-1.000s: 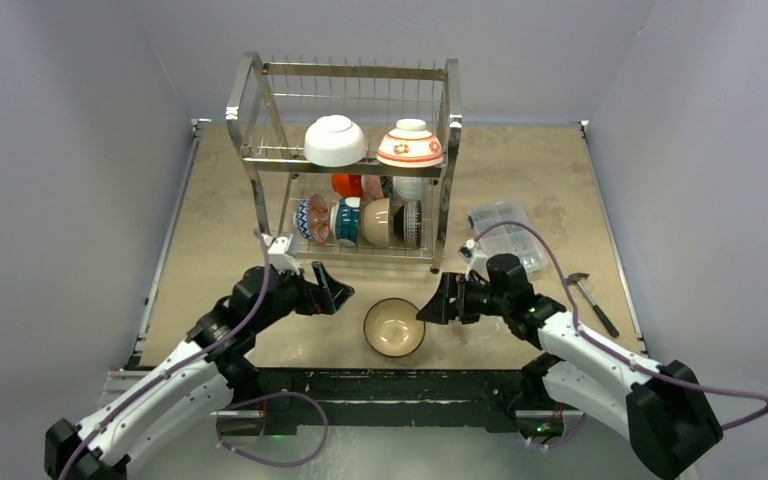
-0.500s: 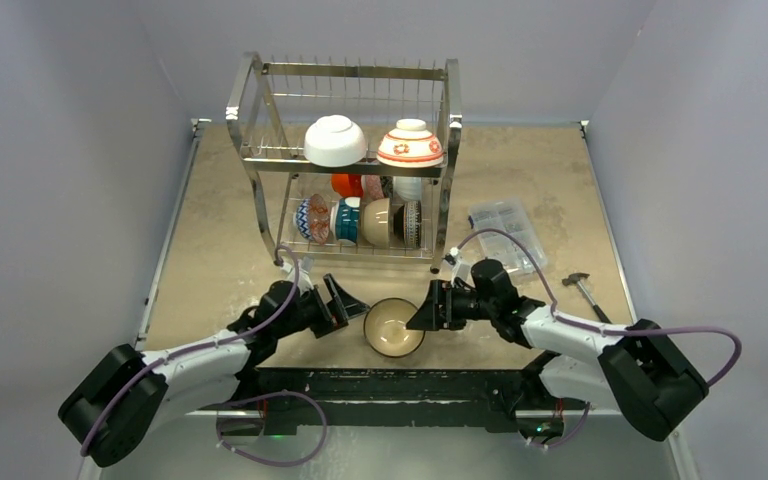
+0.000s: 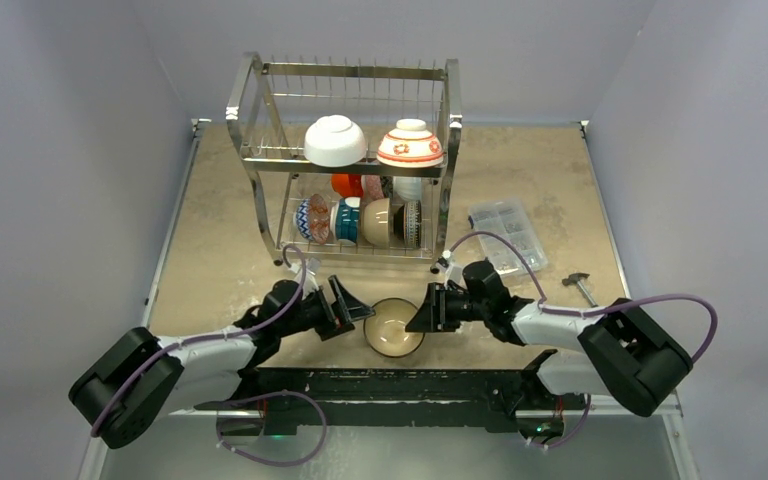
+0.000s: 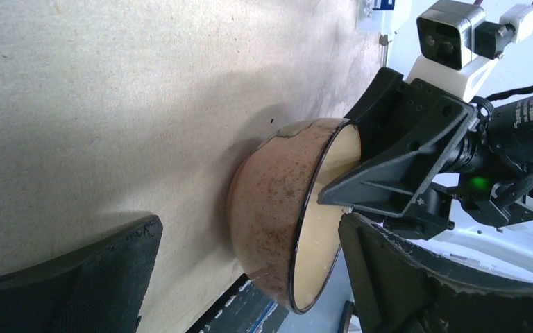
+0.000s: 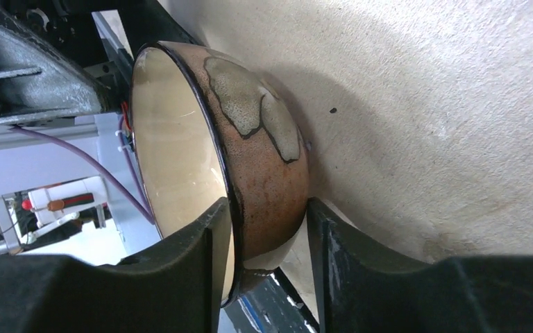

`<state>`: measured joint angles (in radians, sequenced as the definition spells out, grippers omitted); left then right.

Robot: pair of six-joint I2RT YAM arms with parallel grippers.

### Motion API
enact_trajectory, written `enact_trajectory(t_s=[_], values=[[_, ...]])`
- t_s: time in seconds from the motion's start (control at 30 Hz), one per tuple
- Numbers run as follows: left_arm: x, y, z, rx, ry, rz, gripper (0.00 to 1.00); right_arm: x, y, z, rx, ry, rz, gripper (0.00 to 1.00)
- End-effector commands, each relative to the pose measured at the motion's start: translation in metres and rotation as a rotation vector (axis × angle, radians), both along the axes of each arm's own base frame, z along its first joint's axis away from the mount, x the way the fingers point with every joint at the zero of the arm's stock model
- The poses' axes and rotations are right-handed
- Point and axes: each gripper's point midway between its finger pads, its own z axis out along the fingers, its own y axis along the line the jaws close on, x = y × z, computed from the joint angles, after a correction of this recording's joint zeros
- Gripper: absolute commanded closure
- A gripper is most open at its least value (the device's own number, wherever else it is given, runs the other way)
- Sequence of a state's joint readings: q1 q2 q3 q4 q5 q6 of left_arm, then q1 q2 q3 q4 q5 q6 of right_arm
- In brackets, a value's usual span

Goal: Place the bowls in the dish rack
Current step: Pick up the bowl from the center of the board.

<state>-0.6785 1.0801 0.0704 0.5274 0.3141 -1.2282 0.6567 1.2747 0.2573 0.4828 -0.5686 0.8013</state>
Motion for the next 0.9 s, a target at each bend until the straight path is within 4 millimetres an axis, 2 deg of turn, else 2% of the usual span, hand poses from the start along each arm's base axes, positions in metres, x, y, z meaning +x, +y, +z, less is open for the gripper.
enact_trajectory(t_s=[0.0,0.23,0.4,0.57,0.87], values=[[0.001,-0.014,0.021,-0.077,-0.044,-0.045,0.03,0.003,0.004,0.005,0.026,-0.034,0.003,0.57],[-0.001,-0.024,0.032,-0.094,-0.056,-0.082,0.02,0.009,0.004,0.009,0.021,-0.053,-0.016,0.85],[-0.004,-0.035,0.043,-0.112,-0.074,-0.113,0.02,0.012,0.006,0.011,0.019,-0.061,-0.019,1.0],[-0.013,-0.046,0.049,-0.117,-0.063,-0.136,0.02,0.017,0.006,0.018,0.013,-0.088,-0.03,1.0],[-0.026,-0.058,0.044,-0.093,-0.001,-0.139,0.02,0.029,0.004,0.047,0.021,-0.163,-0.077,1.0]])
